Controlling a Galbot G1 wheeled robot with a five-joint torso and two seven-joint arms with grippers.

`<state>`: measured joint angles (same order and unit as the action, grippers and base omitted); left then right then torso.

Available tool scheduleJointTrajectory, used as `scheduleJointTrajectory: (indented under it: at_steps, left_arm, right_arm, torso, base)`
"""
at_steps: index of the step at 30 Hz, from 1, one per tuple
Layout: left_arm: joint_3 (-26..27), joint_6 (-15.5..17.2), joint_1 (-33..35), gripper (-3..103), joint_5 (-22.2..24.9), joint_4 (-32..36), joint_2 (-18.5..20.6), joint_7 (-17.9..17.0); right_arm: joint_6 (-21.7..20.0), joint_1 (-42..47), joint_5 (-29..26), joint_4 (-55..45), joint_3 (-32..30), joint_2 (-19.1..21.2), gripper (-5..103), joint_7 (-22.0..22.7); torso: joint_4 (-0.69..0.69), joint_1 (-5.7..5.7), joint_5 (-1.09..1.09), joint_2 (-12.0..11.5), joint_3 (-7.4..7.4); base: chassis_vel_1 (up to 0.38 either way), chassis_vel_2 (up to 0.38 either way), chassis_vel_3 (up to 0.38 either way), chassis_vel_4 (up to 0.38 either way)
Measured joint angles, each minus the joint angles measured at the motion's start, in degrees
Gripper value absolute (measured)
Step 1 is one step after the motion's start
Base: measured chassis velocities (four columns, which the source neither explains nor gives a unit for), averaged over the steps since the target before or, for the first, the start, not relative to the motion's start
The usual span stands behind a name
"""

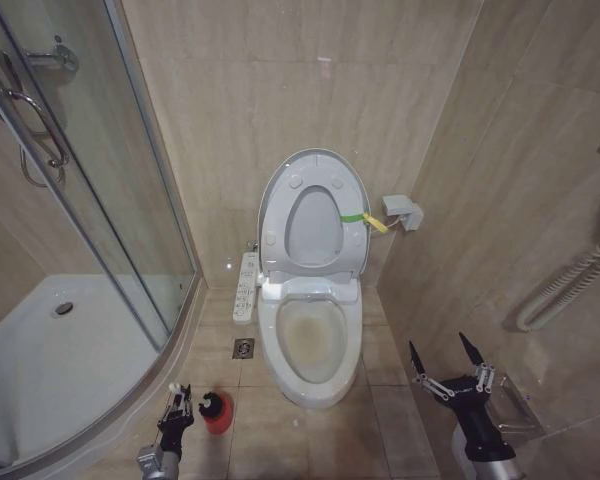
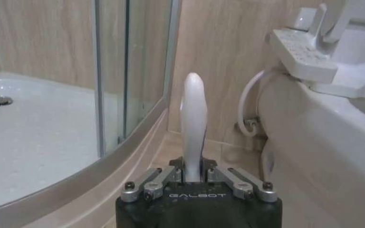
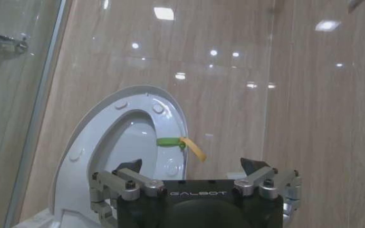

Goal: Open the toilet lid, clean the toilet bowl with a toilet brush, close the toilet lid, and flush.

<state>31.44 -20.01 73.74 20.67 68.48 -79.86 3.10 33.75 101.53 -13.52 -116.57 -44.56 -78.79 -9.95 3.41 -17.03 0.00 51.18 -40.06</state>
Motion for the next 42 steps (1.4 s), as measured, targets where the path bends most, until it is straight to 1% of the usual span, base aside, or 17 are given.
scheduleJointTrajectory:
  at_steps: [3,8,28,32,42]
  left_arm:
    - [-0.2,-0.8,-1.0,18,-0.4,-1.9,0.1,0.7]
    - [-0.3,-1.3,-1.8,18,-0.5,-3.3,0.5,1.5]
    - [-1.2,-1.6,-4.3,18,-0.1,-7.9,0.5,2.2]
    - [-1.2,-2.3,-5.2,18,0.2,-10.6,0.5,2.4]
    - [-2.2,-2.5,-7.0,18,0.4,-14.3,0.5,2.5]
  right_arm:
    - [0.0,0.0,0.0,0.0,0.0,0.0,100,0.0]
    - [0.0,0.0,0.0,0.0,0.0,0.0,100,0.0]
    - [0.0,0.0,0.0,0.0,0.0,0.0,100,0.0]
    - [0.0,0.0,0.0,0.0,0.0,0.0,100,0.0]
    - [0.0,0.0,0.0,0.0,0.0,0.0,100,0.0]
  torso:
    - [0.0,0.0,0.0,0.0,0.0]
    - [0.0,0.0,0.0,0.0,0.0]
    - [0.0,0.0,0.0,0.0,0.0]
    - [0.0,0.0,0.0,0.0,0.0]
    - [0.0,0.0,0.0,0.0,0.0]
  base:
    - [0.0,0.0,0.0,0.0]
    - [0.0,0.0,0.0,0.0]
    - [0.0,0.0,0.0,0.0]
    - [0.0,0.0,0.0,0.0]
    - [0.0,0.0,0.0,0.0]
